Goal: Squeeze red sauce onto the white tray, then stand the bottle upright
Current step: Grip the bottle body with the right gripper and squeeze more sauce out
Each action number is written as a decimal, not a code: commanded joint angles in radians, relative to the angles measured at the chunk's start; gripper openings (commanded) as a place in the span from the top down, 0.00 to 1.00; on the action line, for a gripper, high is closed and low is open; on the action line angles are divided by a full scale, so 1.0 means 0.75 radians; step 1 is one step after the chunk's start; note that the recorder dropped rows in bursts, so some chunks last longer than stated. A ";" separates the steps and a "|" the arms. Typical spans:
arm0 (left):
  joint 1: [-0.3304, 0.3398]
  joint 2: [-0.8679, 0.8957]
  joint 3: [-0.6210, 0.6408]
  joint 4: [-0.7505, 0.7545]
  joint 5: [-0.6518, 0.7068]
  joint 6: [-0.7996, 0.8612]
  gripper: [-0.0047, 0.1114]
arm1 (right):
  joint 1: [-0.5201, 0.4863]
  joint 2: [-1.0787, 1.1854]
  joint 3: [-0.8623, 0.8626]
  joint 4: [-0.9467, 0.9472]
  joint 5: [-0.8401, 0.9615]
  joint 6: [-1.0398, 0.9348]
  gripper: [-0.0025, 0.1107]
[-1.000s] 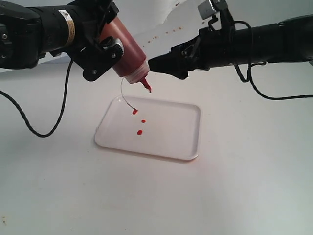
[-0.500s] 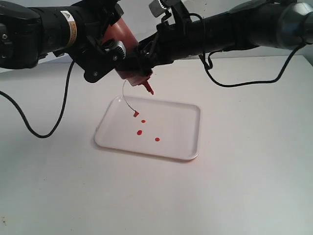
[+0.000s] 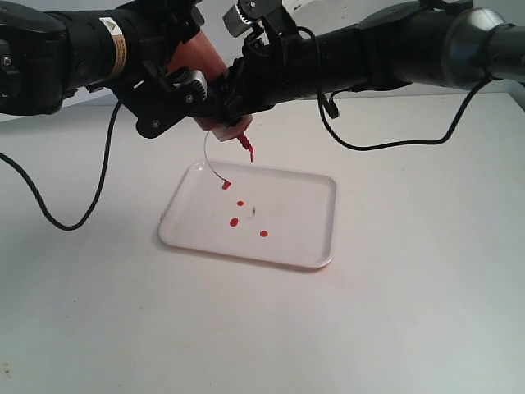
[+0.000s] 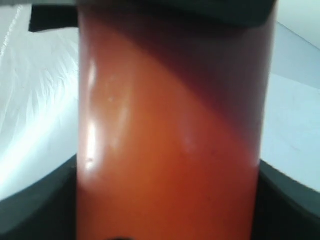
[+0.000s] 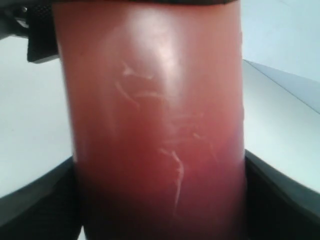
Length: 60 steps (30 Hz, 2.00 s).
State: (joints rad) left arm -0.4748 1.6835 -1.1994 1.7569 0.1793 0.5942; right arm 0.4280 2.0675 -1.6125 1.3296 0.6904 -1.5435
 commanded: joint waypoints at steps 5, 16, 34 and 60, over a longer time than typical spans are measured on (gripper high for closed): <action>-0.008 -0.026 -0.013 -0.017 0.001 -0.012 0.96 | 0.005 -0.002 -0.009 0.030 -0.044 0.011 0.97; -0.008 -0.026 -0.013 -0.017 0.001 -0.012 0.96 | 0.005 -0.002 -0.009 0.030 -0.043 0.011 0.97; -0.008 -0.026 -0.013 -0.017 0.001 0.022 0.96 | 0.005 -0.008 -0.009 0.033 -0.071 0.011 0.05; -0.008 -0.026 -0.013 -0.017 0.001 0.022 0.96 | 0.003 -0.019 -0.009 -0.029 -0.092 0.112 0.37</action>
State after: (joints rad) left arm -0.4766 1.6835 -1.1994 1.7532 0.1727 0.6233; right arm 0.4362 2.0675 -1.6125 1.3175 0.6444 -1.5237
